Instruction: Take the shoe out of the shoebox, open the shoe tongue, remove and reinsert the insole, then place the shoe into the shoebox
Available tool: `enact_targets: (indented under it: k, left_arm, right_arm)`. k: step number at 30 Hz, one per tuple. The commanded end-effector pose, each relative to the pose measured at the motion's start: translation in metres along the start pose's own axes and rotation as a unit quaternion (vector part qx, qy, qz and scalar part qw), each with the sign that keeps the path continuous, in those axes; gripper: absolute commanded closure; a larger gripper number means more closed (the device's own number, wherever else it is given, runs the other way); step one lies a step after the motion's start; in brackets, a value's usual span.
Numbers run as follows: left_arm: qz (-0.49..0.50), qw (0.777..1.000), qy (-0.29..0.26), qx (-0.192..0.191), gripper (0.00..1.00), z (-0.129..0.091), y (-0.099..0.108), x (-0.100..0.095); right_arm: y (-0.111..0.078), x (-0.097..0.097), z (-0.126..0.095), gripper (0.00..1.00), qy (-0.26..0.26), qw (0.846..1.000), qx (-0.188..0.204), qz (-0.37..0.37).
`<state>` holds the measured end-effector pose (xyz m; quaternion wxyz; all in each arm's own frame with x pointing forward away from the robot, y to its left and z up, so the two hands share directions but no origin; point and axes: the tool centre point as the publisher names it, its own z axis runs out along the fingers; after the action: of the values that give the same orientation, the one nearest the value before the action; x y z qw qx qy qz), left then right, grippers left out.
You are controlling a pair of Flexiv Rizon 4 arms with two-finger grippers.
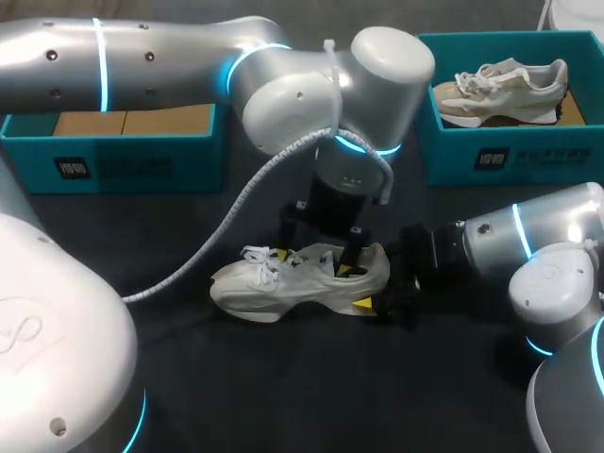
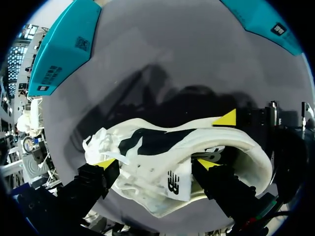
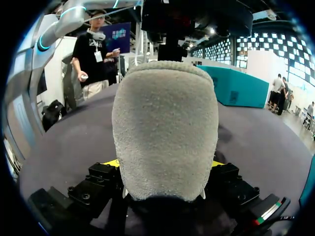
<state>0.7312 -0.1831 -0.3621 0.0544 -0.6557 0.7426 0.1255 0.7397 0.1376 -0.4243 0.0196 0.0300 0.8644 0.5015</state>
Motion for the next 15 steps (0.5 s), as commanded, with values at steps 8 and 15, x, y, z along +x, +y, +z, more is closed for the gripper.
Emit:
enact_targets:
  k: [8, 15]
  left_arm:
    - [-0.017, 0.999, -0.029, 0.007, 0.0, -0.007, 0.009, -0.018]
    - [-0.043, 0.998, -0.032, 0.014, 0.0, -0.021, 0.015, -0.036]
  right_arm:
    - [-0.001, 0.003, 0.001, 1.0, 0.0, 1.0, 0.003, 0.0]
    - [-0.001, 0.003, 0.001, 1.0, 0.0, 1.0, 0.003, 0.0]
